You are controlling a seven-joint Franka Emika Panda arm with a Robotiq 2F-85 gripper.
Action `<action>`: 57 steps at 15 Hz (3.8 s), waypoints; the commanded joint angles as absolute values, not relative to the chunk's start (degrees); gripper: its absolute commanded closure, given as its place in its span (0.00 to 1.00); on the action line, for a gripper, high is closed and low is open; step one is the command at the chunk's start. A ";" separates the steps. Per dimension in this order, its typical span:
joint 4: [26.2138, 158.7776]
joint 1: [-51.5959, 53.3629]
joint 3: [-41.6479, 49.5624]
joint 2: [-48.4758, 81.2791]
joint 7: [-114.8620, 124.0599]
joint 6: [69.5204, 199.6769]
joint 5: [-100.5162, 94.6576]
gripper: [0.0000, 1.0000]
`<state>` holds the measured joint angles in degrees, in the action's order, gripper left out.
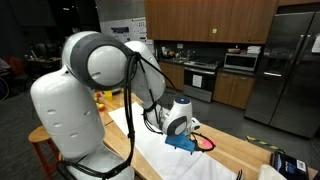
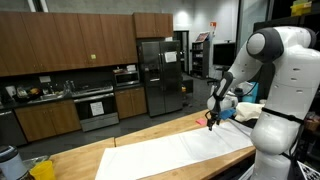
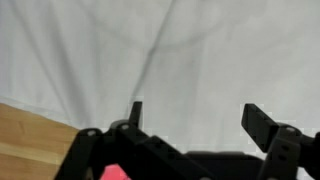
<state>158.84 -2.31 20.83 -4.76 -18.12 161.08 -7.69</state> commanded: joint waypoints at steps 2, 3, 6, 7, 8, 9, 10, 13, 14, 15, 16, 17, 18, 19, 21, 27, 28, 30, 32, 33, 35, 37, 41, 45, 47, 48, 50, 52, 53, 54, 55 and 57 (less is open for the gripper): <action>154.88 -3.56 16.37 -0.29 -31.08 158.22 5.90 0.00; 154.32 -4.16 15.48 0.57 -32.82 158.36 6.87 0.25; 151.82 -5.61 12.94 3.43 -34.97 157.33 7.51 0.38; 151.14 -6.27 12.31 4.48 -34.50 157.18 6.23 0.47; 150.57 -6.81 11.61 5.29 -34.67 156.88 5.92 0.55; 149.87 -7.28 11.03 6.31 -34.14 156.95 5.15 0.62; 149.19 -7.74 10.38 7.14 -33.88 156.80 4.75 0.71; 147.62 -8.20 9.71 9.57 -30.87 157.85 -0.59 0.93; 147.13 -8.09 9.88 10.13 -29.57 158.47 -3.23 0.98; 146.60 -7.99 9.87 10.44 -28.53 158.90 -5.55 1.00; 145.99 -7.66 10.07 10.81 -27.02 159.24 -8.40 1.00; 144.80 -6.52 11.26 11.72 -23.68 160.03 -13.48 1.00; 143.17 -3.98 14.22 13.09 -19.16 161.07 -19.63 0.99; 141.39 -1.11 17.29 14.19 -15.74 161.42 -24.63 0.99; 138.60 -1.85 16.01 15.24 -10.95 159.89 -31.39 0.99; 137.08 -7.32 4.19 17.24 -20.71 154.03 -14.73 1.00; 136.75 -9.57 0.84 17.45 -23.10 152.31 -9.27 1.00; 135.50 -11.34 -2.59 17.70 -26.50 149.32 0.92 1.00; 134.75 -12.46 -4.21 17.71 -27.92 148.71 7.21 1.00; 134.30 -12.65 -4.44 17.82 -28.25 148.84 9.12 1.00; 133.96 -12.84 -4.38 17.85 -28.84 149.16 11.14 1.00; 133.17 -12.72 -3.98 18.38 -28.56 149.07 11.75 1.00; 131.82 -12.83 -3.62 20.40 -27.76 147.11 12.32 1.00; 130.72 -12.09 -2.26 22.42 -25.90 147.76 9.87 1.00; 131.01 -12.63 -2.90 22.40 -26.20 148.28 10.31 1.00; 130.94 -12.62 -2.89 22.43 -26.13 148.28 10.20 1.00; 130.94 -12.61 -2.93 22.42 -26.13 148.29 10.21 1.00; 130.95 -12.61 -2.94 22.42 -26.13 148.30 10.21 1.00; 130.95 -12.61 -2.96 22.43 -26.14 148.30 10.21 1.00; 130.95 -12.61 -2.97 22.42 -26.14 148.30 10.21 1.00; 130.95 -12.61 -2.97 22.42 -26.14 148.30 10.21 1.00; 130.95 -12.61 -2.97 22.42 -26.14 148.30 10.21 1.00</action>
<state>131.01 -12.33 -2.71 22.43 -26.36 148.39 10.47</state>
